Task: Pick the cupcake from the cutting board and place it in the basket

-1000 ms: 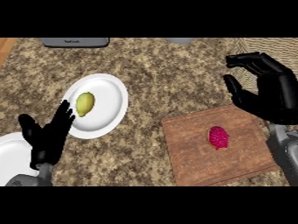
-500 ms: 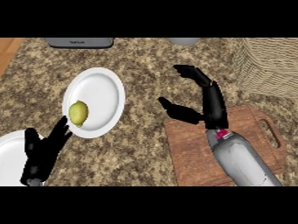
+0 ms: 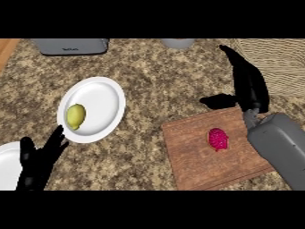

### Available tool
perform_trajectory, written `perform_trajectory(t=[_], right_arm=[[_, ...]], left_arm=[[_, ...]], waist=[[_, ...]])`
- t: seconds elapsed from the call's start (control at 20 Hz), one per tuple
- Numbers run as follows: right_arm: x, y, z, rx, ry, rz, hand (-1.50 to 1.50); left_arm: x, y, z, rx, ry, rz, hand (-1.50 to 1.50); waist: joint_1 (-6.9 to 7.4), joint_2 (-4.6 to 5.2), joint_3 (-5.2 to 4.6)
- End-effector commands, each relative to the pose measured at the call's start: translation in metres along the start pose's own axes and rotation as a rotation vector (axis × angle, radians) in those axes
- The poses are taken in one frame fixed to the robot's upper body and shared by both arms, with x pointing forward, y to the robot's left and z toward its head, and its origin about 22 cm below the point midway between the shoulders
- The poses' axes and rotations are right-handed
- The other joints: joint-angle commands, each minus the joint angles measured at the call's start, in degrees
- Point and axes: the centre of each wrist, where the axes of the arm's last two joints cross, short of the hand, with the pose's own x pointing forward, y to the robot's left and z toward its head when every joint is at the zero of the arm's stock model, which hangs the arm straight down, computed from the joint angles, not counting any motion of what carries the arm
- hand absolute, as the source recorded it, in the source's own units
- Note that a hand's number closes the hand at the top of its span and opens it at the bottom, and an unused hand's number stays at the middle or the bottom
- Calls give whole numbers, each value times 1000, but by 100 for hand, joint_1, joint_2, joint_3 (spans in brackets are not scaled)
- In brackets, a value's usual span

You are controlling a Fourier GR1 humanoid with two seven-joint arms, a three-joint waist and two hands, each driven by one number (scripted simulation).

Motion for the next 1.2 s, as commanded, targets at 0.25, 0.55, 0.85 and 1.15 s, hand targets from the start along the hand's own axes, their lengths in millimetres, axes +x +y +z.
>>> perform_trajectory(t=[0.25,0.55,0.85,1.15], right_arm=[[72,-99,8,203,116,337,-150],[87,-138,23,414,228,423,-150],[83,-163,47,466,277,443,-150],[88,-159,74,474,282,379,-150]], left_arm=[[-22,7,7,28,106,12,0],[-25,4,11,3,88,3,0],[-23,5,10,20,70,12,0],[-24,-2,1,-1,61,-4,0]], waist=[[-141,6,-22],[-92,54,-2],[-56,84,6],[65,133,6]])
